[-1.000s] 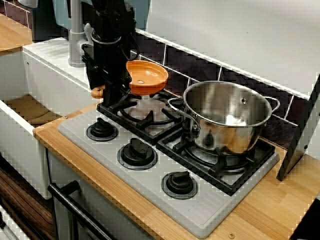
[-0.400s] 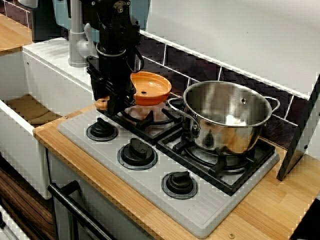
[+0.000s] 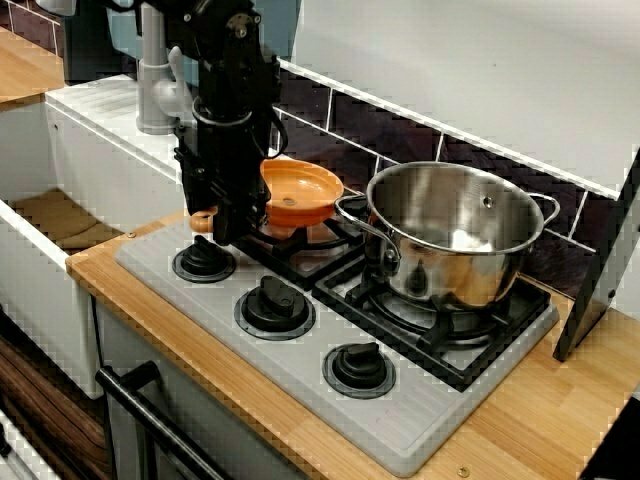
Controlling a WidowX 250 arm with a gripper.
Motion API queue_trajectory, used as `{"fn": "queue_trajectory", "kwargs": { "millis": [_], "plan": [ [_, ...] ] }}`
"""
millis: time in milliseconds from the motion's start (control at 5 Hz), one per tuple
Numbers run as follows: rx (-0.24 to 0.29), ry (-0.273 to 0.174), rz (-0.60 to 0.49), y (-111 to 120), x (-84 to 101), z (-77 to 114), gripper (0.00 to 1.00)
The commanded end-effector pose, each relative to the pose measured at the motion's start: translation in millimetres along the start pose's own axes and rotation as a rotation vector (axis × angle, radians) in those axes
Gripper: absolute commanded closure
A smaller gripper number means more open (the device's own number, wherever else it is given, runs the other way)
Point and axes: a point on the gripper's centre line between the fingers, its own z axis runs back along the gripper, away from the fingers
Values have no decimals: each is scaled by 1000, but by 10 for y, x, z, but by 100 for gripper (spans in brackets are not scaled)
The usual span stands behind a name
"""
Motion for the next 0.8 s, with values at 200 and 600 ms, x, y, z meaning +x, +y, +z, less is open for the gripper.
{"fn": "queue_trajectory", "kwargs": {
  "millis": [200, 600],
  "plan": [
    [-8, -41, -5, 31, 0, 209, 0],
    [-57, -30, 8, 110, 22, 400, 0]
  ]
}}
